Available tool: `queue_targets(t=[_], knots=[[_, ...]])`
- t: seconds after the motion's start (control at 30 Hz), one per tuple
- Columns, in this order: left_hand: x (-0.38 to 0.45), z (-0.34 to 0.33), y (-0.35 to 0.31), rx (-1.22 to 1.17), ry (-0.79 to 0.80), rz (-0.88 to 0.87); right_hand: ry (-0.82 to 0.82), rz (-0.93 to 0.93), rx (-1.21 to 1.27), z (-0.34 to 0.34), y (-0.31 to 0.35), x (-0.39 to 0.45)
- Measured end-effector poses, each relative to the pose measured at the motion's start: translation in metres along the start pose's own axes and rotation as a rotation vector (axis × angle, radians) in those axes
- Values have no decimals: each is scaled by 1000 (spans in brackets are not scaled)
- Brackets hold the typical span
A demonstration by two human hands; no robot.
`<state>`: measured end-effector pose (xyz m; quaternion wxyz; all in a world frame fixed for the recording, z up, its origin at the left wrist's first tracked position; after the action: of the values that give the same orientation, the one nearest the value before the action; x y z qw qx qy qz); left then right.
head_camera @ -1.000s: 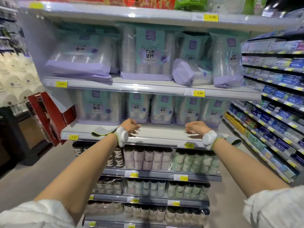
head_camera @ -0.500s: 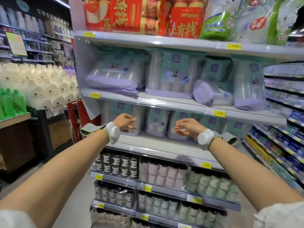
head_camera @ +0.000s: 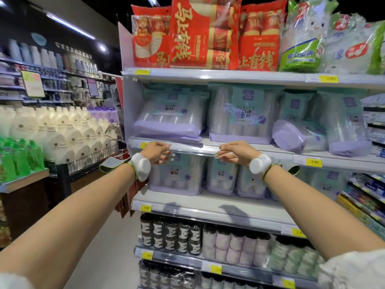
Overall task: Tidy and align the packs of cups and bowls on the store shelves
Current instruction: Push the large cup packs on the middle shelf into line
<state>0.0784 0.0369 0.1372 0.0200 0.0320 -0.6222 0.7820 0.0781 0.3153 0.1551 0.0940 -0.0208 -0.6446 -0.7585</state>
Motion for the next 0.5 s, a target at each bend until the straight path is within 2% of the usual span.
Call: queue_targets(t=[0.2,0.37,0.5], knots=[[25,41,-14,13,-42,-47,-43,-2,29,-15,20,21],[52,66,-35,30,-54,-64,-131,17,-35,-15,36,50],[74,81,-39,98,-90,-51,-126,12,-83,-17,48,73]])
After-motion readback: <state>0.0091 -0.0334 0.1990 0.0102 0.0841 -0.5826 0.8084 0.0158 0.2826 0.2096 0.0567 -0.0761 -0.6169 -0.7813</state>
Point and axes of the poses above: each hand's wrist, its own x-axis towards the middle knuckle, its own z-axis out of the back of the hand, y = z × x, the point moved 2 cm from there along x, towards the middle knuckle, and after that the axes turned 5 degrees about z, right-handed, at the moved point
